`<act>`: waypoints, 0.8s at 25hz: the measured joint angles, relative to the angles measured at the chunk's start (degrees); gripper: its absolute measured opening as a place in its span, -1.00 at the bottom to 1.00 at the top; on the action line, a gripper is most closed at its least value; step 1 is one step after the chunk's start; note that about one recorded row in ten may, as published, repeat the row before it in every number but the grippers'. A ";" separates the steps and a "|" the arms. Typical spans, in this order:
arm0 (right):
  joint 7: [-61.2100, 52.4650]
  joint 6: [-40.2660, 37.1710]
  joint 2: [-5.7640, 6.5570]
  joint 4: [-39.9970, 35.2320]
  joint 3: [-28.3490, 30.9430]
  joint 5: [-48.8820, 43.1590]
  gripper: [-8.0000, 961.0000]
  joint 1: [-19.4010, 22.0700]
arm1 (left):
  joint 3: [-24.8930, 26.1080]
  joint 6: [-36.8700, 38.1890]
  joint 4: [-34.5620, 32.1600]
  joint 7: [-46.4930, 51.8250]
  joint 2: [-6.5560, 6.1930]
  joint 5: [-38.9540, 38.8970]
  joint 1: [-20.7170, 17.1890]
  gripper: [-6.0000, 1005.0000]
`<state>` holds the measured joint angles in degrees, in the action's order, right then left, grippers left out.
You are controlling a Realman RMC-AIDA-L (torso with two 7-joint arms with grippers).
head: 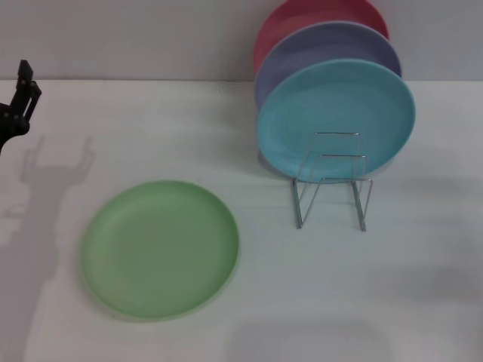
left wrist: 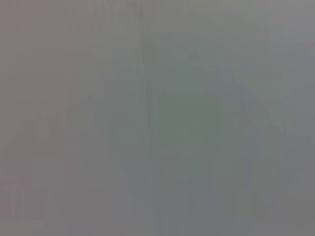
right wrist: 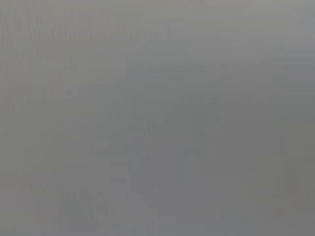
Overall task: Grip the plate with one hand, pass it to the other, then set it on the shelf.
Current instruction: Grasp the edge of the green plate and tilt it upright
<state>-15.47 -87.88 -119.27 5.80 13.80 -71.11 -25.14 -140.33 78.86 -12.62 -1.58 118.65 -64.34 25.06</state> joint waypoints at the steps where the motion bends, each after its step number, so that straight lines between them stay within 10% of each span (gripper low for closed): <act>1: 0.00 -0.11 0.00 0.00 0.00 0.00 0.25 0.00 | 0.35 0.00 0.00 0.00 0.00 -0.01 -0.02 0.67; 12: 0.00 -0.62 0.00 -0.08 0.00 -0.17 0.24 0.21 | 7.47 -4.02 0.68 -10.16 0.12 0.00 0.07 0.65; 20: -0.11 -1.28 0.00 -0.02 0.00 -0.17 0.25 0.78 | 26.04 -19.69 -0.18 -14.73 -0.44 -0.06 1.85 0.63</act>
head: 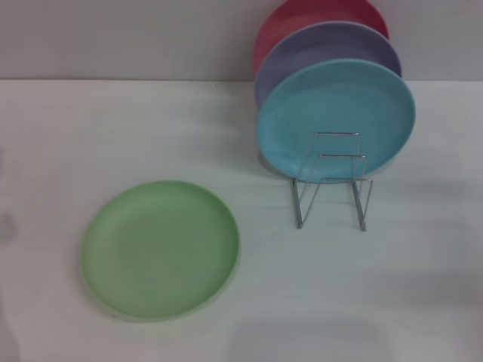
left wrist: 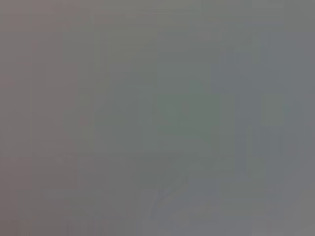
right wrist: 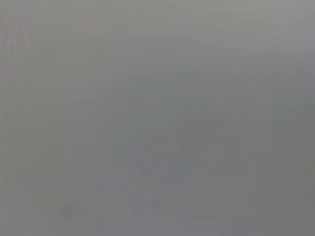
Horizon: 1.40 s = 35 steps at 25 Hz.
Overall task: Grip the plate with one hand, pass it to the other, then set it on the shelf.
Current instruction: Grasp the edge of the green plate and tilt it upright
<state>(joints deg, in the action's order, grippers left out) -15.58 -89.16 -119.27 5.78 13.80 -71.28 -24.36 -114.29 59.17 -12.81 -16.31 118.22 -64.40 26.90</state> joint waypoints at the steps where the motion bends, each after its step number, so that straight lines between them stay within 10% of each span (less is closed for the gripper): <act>1: -0.20 -0.03 0.00 0.01 0.00 0.02 0.25 0.06 | 2.27 -3.53 -0.48 1.41 -0.29 0.09 0.43 0.63; 7: -1.17 -0.14 0.01 -0.06 0.00 0.09 0.25 0.17 | 5.72 -27.00 -13.50 5.71 -4.32 3.70 -0.49 0.62; 13: -1.21 -0.17 0.00 -0.05 0.00 0.09 0.25 0.33 | 12.50 -44.25 -31.92 5.02 -5.34 15.95 -5.04 0.61; 18: -1.21 -0.18 0.00 0.01 0.00 0.09 0.25 0.37 | 19.08 -59.54 -42.57 4.90 -4.80 25.13 -6.38 0.60; 25: -1.21 -0.17 0.03 -0.21 0.00 0.10 0.25 -0.04 | 33.79 -92.12 -58.58 -2.93 -0.39 34.49 -5.15 0.59; 35: -1.21 -0.16 0.18 -1.50 0.00 0.22 0.24 -1.27 | 42.14 -122.96 -68.69 -3.85 -0.23 34.72 -3.70 0.57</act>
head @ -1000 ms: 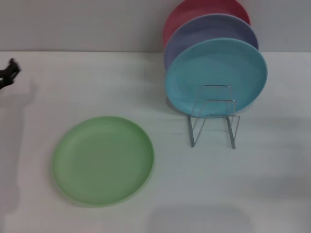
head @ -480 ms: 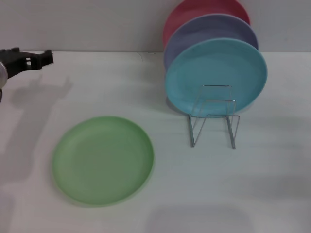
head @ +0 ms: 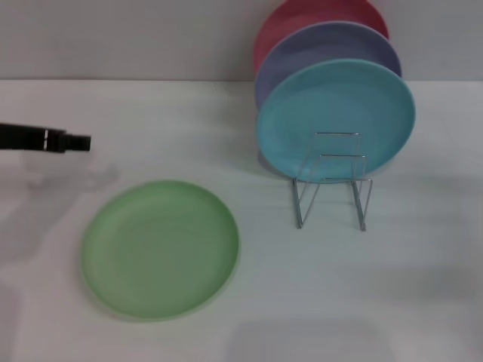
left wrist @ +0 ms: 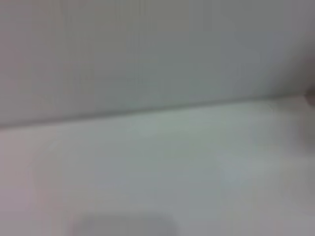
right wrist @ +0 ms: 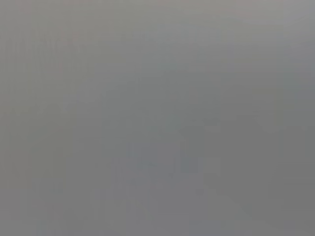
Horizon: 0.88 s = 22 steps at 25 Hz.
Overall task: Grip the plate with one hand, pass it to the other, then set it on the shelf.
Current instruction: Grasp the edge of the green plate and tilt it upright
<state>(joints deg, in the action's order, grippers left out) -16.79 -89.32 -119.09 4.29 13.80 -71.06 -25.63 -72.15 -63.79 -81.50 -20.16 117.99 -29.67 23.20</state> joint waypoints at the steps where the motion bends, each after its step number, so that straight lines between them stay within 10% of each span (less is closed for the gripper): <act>1: 0.00 0.03 0.00 -0.38 0.00 0.02 0.25 -0.27 | 1.00 -2.78 -0.34 0.37 0.01 0.09 0.42 0.57; 9: 0.00 1.46 0.26 -3.66 1.94 0.13 0.25 -2.76 | 2.56 -17.73 -0.80 8.59 0.07 5.15 2.83 0.55; 22: 0.00 3.34 1.41 -6.73 2.46 0.14 0.25 -4.54 | -0.35 -22.29 4.22 15.69 0.22 5.41 5.12 0.52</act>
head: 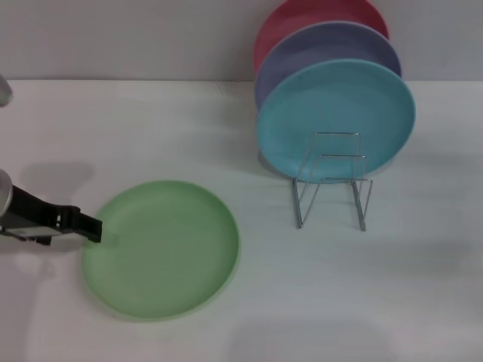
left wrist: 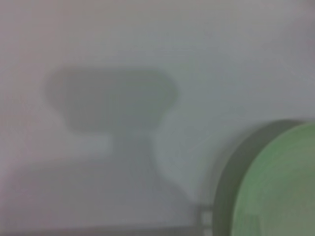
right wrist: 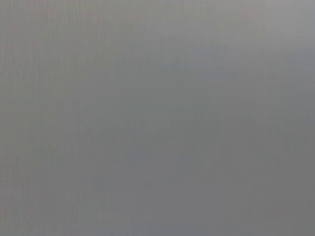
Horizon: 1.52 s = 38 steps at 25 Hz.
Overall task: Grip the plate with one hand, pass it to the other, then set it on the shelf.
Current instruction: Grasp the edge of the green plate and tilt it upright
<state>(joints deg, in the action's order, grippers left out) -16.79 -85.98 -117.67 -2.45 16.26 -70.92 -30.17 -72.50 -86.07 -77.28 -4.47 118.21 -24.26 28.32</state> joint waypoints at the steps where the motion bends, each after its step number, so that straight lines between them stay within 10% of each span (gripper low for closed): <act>1: 0.00 0.11 0.07 -0.01 -0.03 0.00 0.25 -0.03 | -0.12 -0.14 0.32 0.08 0.00 0.00 0.07 0.52; 20: 0.00 0.21 0.35 -0.19 0.31 0.00 0.24 0.21 | -2.03 0.32 4.79 0.21 0.02 0.94 1.88 0.49; 38: 0.00 0.17 0.03 -0.19 0.35 -0.01 0.25 0.14 | -1.94 -0.58 7.06 -0.27 0.02 3.77 4.29 -0.08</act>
<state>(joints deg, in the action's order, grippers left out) -16.79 -85.81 -117.64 -2.64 16.61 -70.93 -30.03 -74.44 -86.65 -70.22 -4.74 118.23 -20.49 32.61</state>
